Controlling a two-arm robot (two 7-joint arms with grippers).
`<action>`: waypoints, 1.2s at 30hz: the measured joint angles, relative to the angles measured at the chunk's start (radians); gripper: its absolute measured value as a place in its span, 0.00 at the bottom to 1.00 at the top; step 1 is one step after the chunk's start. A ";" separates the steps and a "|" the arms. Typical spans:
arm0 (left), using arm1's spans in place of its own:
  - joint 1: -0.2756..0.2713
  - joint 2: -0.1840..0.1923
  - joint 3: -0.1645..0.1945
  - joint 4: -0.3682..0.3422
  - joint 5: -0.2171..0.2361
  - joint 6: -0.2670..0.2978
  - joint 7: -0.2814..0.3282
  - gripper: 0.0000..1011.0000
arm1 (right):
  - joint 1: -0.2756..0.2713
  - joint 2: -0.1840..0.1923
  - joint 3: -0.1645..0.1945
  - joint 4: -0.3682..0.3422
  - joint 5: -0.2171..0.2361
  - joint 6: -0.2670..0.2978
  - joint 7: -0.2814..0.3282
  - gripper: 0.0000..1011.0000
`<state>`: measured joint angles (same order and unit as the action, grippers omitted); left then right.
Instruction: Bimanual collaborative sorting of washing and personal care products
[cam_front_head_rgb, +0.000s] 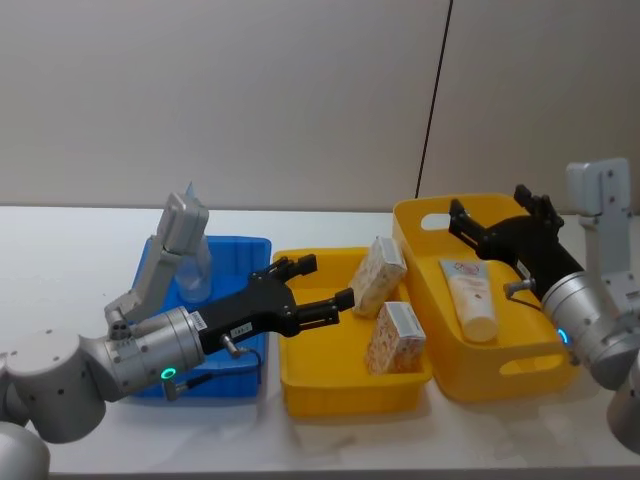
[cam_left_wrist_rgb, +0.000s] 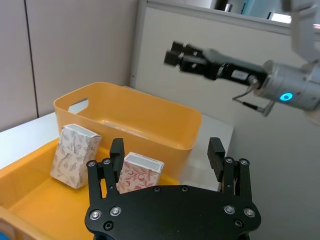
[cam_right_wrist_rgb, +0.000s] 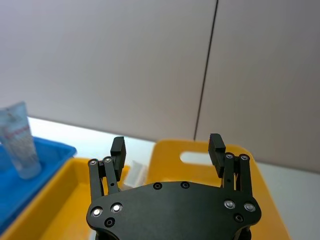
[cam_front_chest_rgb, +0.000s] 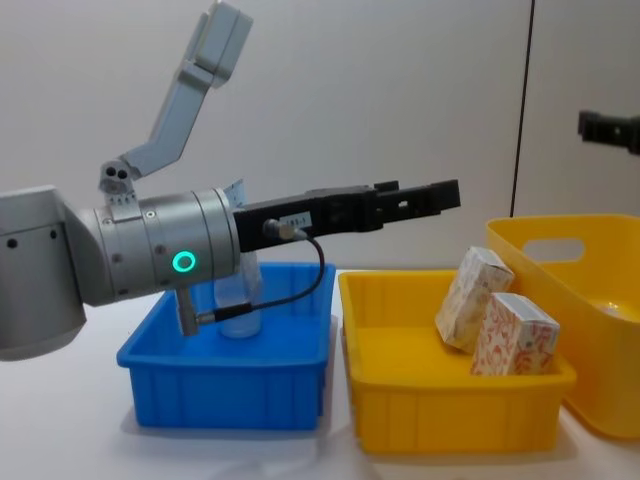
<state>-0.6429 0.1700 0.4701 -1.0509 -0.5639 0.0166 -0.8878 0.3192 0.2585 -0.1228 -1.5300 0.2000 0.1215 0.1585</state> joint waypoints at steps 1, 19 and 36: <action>0.002 0.001 0.000 -0.003 0.002 0.000 0.005 0.99 | -0.001 0.000 0.001 -0.002 0.004 -0.008 0.006 0.99; 0.100 0.053 -0.004 -0.142 0.091 -0.001 0.216 0.99 | -0.073 0.015 -0.017 -0.062 0.035 -0.045 0.002 0.99; 0.206 0.109 -0.008 -0.293 0.186 -0.001 0.446 0.99 | -0.235 0.055 -0.071 -0.170 0.068 -0.072 -0.056 0.99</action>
<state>-0.4366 0.2786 0.4617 -1.3440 -0.3776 0.0152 -0.4413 0.0847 0.3133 -0.1937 -1.7001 0.2678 0.0494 0.1026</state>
